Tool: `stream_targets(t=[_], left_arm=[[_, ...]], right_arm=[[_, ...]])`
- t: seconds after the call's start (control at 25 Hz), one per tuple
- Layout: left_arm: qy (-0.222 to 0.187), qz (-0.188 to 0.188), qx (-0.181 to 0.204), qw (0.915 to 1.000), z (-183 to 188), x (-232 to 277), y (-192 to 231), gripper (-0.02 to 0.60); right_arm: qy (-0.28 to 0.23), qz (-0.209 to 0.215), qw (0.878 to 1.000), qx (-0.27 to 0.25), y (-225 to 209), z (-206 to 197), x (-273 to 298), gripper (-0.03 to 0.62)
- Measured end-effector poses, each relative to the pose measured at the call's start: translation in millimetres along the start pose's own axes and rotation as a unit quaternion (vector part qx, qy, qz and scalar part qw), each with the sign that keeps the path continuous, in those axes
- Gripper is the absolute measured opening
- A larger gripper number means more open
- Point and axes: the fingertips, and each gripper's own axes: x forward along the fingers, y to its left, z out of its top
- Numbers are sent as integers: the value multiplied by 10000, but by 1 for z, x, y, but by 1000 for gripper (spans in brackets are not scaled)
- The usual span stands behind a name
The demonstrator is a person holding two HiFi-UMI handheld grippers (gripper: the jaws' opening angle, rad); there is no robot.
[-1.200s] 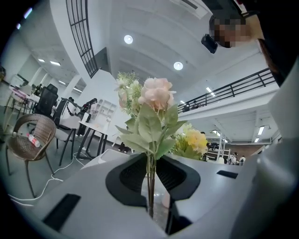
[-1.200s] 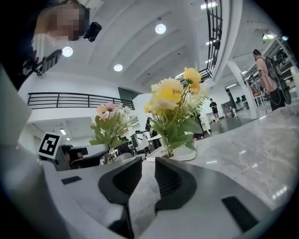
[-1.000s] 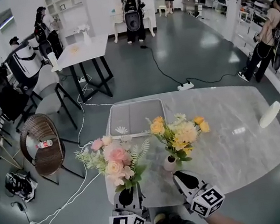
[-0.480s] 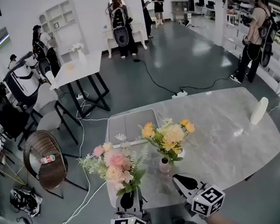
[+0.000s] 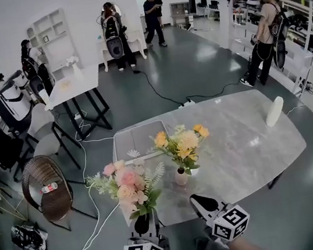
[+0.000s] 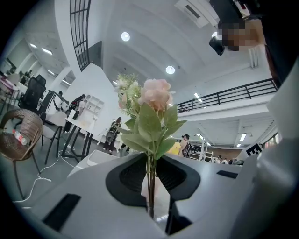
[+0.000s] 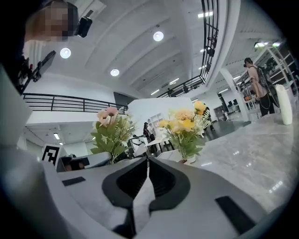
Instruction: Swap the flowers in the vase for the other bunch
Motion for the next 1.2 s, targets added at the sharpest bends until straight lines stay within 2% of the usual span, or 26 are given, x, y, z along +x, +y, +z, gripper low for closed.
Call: stream_targets(t=[0.48, 1.2], left_arm=[[39, -368, -86, 9993, 8, -47, -6, 71], [-91, -285, -139, 9995, 21, -114, -3, 71]], right_arm=[[-17, -210, 9997, -80, 52, -15, -28, 31], [0, -7, 9999, -144, 115, -30, -47, 31]])
